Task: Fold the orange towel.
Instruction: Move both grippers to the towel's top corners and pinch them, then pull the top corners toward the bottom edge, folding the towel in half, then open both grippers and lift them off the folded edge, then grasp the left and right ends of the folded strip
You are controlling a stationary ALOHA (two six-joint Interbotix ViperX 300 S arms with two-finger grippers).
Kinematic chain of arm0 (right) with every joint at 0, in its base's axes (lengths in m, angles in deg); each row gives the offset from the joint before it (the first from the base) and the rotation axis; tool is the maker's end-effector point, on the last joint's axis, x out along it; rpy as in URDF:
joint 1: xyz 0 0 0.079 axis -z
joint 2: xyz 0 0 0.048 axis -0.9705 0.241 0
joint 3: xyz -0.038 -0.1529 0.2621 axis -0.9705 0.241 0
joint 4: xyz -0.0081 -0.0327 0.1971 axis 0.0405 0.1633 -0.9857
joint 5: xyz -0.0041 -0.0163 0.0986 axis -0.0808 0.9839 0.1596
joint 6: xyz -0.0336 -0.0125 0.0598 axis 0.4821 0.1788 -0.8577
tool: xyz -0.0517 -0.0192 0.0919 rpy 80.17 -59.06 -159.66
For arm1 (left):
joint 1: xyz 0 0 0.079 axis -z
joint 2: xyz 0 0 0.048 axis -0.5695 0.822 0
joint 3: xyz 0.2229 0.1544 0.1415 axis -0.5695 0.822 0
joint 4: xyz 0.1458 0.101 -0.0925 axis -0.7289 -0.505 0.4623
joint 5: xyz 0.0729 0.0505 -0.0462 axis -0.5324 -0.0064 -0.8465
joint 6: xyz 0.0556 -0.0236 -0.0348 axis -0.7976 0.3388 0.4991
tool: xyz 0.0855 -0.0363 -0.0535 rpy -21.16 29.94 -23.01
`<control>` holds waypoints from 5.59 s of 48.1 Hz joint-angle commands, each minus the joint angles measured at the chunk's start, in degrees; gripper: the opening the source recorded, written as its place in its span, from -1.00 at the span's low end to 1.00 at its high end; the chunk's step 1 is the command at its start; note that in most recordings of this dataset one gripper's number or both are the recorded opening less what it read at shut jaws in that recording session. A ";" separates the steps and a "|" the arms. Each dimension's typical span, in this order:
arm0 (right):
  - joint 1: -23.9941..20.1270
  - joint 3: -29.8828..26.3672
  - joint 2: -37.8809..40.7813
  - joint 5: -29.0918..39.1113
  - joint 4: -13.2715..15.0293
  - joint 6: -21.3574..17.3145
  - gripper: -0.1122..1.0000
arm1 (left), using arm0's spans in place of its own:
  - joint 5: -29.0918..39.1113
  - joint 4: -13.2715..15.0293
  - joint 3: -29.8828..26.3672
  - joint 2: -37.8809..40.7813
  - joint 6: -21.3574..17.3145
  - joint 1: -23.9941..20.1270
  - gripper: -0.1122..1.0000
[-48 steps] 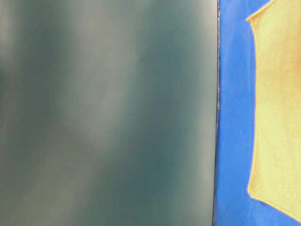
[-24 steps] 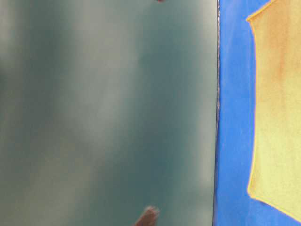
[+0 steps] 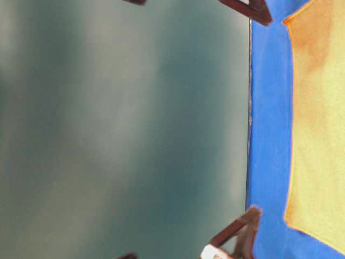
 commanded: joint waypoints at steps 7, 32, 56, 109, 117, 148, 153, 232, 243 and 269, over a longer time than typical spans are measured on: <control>0.53 -2.46 7.03 -3.08 0.09 0.09 0.21 | -1.67 0.00 -2.72 6.50 -0.62 -0.97 0.78; 0.53 -3.25 10.11 -4.75 -0.09 0.18 -0.80 | -0.35 -0.09 -3.78 9.93 -1.23 -1.67 -0.68; 0.44 -3.08 7.56 -4.04 -0.53 -1.05 -0.79 | 3.60 -0.09 -4.57 6.33 -1.23 -0.88 -0.78; -31.90 1.05 -12.13 12.04 -0.79 -17.40 -0.79 | 23.91 -0.09 -5.10 -8.96 8.00 31.55 -0.78; -35.42 0.70 -10.28 12.04 -0.70 -19.51 -0.79 | 23.55 -0.09 -6.24 -5.19 11.25 35.60 -0.78; -42.63 -2.64 -1.14 11.07 -0.79 -25.58 -0.79 | 23.47 -0.09 -8.17 1.23 11.60 38.85 -0.78; -43.77 -2.72 -1.05 10.99 -0.79 -26.28 -0.79 | 23.47 -0.09 -8.17 1.23 11.69 38.94 -0.78; -23.64 -3.16 1.23 19.25 13.27 -27.60 0.23 | 26.72 -0.18 -6.59 3.16 -2.20 19.07 0.47; -23.82 -3.25 1.41 19.25 13.27 -27.60 0.19 | 27.69 -0.18 -6.68 3.08 -2.20 19.07 0.25; -24.96 -3.43 1.41 18.28 13.18 -27.69 -0.75 | 32.34 -0.26 -9.40 2.99 -4.31 20.92 -0.78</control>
